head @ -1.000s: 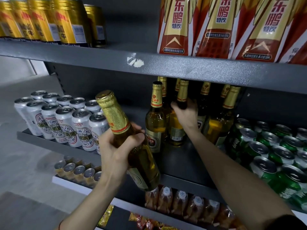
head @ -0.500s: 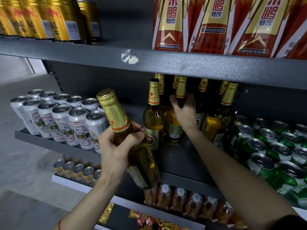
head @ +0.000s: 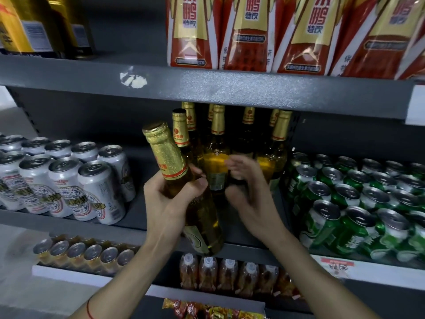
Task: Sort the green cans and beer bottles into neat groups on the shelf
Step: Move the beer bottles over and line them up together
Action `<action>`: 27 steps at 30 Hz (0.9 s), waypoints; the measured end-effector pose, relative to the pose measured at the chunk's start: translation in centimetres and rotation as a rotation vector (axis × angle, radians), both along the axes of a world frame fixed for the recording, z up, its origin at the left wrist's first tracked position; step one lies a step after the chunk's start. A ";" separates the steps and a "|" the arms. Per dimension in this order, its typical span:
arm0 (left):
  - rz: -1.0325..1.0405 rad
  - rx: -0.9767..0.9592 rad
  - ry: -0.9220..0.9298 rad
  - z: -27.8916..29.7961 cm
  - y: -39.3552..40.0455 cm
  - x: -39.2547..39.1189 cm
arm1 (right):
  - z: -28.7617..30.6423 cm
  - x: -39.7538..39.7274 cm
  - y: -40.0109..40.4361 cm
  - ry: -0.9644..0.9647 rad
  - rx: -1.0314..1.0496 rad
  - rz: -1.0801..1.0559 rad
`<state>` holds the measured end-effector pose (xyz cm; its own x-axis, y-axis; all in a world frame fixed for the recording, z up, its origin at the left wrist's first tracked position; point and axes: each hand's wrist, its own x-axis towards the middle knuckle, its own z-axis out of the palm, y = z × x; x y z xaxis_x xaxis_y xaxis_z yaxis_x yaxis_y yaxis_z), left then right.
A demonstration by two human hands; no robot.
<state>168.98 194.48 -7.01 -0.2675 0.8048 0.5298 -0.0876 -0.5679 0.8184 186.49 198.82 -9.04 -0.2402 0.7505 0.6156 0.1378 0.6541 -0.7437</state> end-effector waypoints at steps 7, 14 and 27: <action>-0.149 -0.010 0.013 0.5 1.2 3.0 | -1.6 0.0 -1.9 -0.161 -0.163 0.123; -0.289 -0.127 0.037 1.3 1.8 4.6 | -3.8 0.4 -1.6 -0.088 -0.235 -0.048; -0.220 -0.170 0.162 2.6 1.5 1.5 | -6.0 0.7 2.4 0.105 -0.205 -0.244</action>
<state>170.44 196.01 -4.43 -0.0005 0.9146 0.4044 -0.0536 -0.4038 0.9133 187.15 201.26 -15.07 0.0187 0.8889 0.4576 0.1875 0.4465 -0.8749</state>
